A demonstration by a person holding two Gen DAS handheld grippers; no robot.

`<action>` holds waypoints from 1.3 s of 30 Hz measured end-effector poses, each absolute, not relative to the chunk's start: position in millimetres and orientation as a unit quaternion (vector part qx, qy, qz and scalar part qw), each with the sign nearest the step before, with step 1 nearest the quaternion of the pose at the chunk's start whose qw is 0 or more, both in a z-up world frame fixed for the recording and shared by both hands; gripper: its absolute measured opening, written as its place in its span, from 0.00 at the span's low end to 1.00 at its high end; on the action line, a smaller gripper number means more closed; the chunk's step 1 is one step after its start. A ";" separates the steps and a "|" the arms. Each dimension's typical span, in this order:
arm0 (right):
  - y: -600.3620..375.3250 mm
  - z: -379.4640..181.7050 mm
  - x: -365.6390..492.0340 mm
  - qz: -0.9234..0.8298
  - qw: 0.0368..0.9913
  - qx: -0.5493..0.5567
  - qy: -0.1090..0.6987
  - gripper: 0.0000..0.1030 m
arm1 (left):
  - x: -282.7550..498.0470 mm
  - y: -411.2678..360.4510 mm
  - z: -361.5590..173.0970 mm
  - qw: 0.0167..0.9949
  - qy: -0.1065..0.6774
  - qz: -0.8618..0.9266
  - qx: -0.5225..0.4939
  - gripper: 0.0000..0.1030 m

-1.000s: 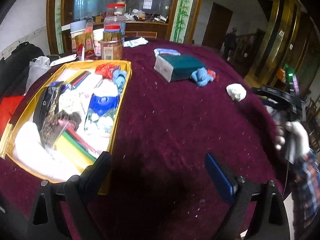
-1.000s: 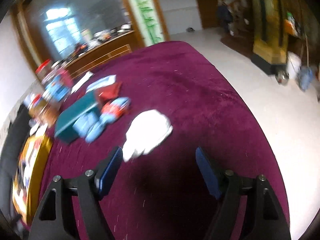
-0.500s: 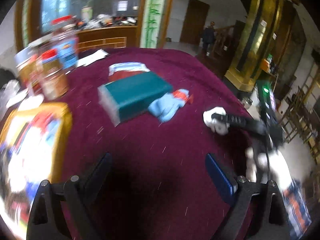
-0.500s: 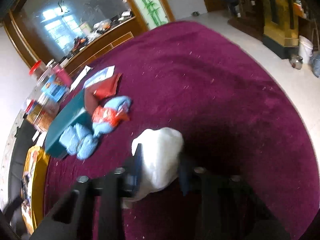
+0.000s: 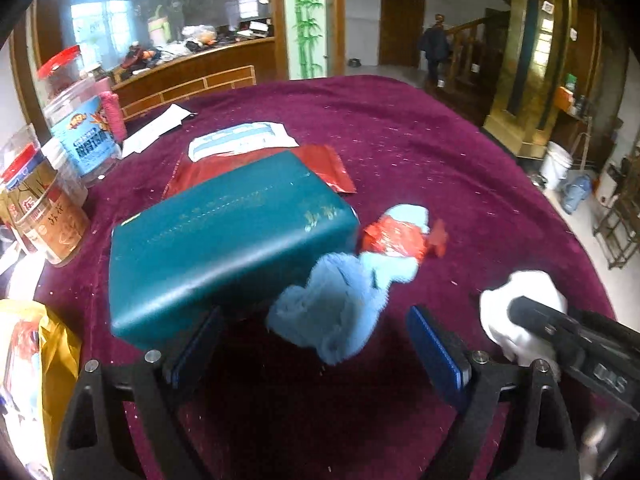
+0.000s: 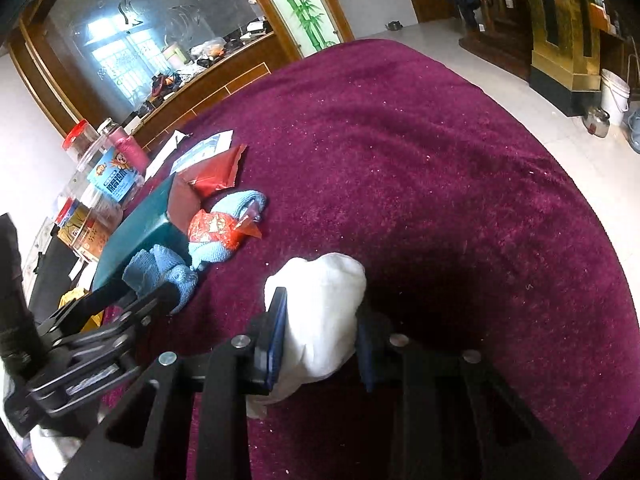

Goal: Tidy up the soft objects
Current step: 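Grasp the small white cloth with the right gripper while the left grasps the light-blue towel, then carry both items over the tray and open the left gripper to drop the towel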

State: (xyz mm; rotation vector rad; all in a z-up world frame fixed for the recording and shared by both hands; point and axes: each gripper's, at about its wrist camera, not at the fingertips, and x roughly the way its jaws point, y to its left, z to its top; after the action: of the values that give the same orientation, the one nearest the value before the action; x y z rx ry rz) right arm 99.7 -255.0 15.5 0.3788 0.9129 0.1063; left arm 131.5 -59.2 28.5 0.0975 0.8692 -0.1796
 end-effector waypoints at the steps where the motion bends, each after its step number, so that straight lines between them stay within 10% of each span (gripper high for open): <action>1: -255.2 15.5 99.8 0.051 0.879 0.182 0.438 0.29 | 133.5 -59.8 26.1 0.902 0.421 -0.083 0.044 0.79; 3: -255.3 15.5 99.5 0.050 0.879 0.183 0.438 0.29 | 139.3 -59.1 18.3 0.889 0.445 -0.103 0.021 0.38; 27: -268.2 21.0 88.8 0.033 0.892 0.194 0.406 0.18 | -85.1 142.7 104.0 0.915 0.371 -0.092 -0.131 0.37; 39: -196.0 70.0 35.1 0.105 0.901 0.170 0.385 0.18 | -143.5 286.2 54.9 0.897 0.404 0.038 -0.174 0.38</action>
State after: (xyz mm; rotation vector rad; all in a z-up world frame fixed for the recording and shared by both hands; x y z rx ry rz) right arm 35.1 -196.0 70.0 0.3519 0.7965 0.2175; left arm -143.5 286.2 54.9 -0.3600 0.8378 0.0778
